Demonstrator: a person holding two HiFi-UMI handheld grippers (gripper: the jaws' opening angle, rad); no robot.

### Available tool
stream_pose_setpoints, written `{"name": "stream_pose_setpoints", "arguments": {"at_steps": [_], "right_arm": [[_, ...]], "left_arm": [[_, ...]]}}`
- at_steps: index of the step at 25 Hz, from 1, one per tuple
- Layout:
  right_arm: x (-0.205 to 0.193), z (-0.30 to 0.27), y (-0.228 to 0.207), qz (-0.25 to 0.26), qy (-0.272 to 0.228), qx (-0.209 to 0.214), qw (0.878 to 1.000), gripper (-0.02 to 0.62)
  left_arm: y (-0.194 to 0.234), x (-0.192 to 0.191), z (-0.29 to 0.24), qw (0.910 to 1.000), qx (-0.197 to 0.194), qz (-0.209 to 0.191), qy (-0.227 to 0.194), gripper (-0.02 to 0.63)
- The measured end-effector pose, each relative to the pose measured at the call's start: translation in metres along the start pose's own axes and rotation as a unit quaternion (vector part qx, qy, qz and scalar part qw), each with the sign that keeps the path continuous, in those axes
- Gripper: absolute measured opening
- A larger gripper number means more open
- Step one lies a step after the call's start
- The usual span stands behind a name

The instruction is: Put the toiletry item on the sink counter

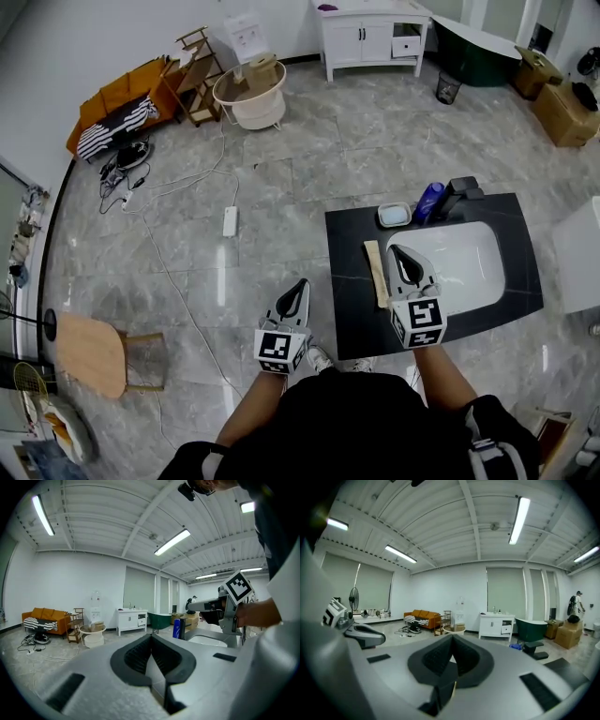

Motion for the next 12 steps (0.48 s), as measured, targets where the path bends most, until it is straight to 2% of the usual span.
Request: {"name": "stream_pose_setpoints", "arguments": {"at_steps": [4, 12], "right_arm": [[0.01, 0.015, 0.007, 0.011, -0.02, 0.001, 1.0, 0.005], [0.013, 0.024, 0.013, 0.018, -0.021, 0.004, 1.0, 0.005]], "left_arm": [[0.0, 0.005, 0.001, 0.9999, -0.004, -0.007, -0.009, 0.008], [-0.007, 0.014, 0.003, 0.9995, -0.016, -0.009, -0.027, 0.008]]}}
Point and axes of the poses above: the fingertips, and each gripper's own axes: z backward along the fingers, y to its left, x out of its top, the point moved 7 cm from there along z, backward along the fingers
